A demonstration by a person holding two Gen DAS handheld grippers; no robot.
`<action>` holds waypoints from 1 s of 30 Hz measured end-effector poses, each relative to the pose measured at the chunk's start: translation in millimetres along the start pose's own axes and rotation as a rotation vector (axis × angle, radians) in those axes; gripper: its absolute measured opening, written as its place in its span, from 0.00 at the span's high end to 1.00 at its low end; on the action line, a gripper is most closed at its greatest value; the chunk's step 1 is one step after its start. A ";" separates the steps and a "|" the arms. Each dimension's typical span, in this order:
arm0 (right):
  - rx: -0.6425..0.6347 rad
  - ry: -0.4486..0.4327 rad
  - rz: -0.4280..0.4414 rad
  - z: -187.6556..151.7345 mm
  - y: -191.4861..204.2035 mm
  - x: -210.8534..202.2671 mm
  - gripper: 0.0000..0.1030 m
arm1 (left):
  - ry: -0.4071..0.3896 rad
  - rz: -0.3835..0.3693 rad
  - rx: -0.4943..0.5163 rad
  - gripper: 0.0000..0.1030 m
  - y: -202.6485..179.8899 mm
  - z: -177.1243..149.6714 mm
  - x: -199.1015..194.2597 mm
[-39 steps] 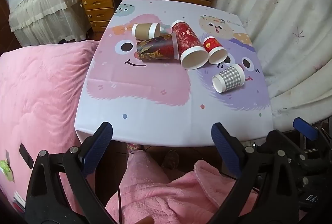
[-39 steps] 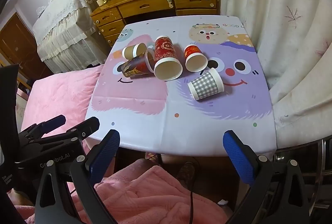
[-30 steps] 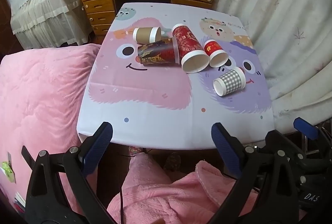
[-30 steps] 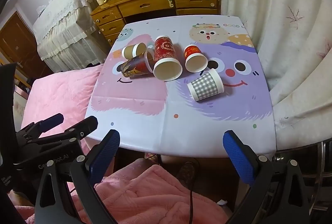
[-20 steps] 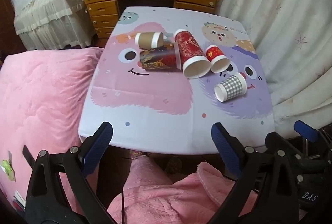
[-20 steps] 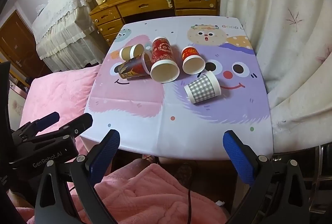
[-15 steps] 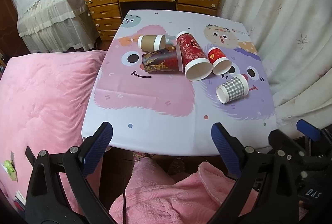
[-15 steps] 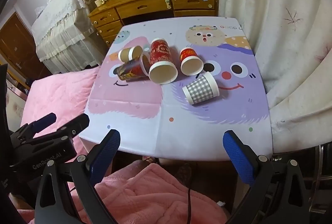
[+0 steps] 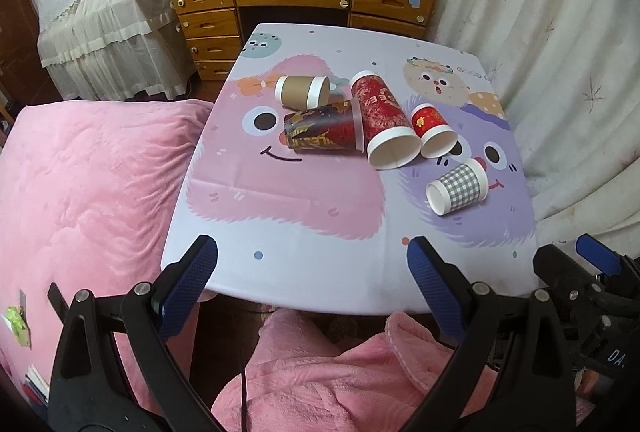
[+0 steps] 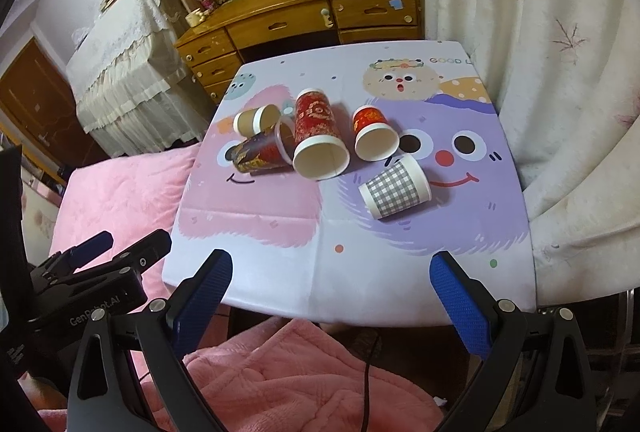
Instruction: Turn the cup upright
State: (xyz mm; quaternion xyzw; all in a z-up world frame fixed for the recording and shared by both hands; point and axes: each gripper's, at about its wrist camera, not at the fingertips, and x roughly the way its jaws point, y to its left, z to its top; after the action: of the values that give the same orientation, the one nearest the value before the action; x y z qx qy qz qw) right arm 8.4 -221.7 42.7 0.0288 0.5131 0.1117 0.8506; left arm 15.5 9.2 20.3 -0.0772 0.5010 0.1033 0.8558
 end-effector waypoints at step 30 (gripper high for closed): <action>0.249 -0.048 -0.130 26.2 103.3 35.2 0.02 | 0.201 -0.285 0.099 0.08 109.2 39.1 61.9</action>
State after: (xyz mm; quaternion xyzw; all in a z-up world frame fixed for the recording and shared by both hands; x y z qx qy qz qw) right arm 30.7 -111.7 41.4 0.1034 0.5030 -0.0089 0.8580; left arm 50.2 130.2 -17.9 -0.1151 0.5723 -0.0521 0.8102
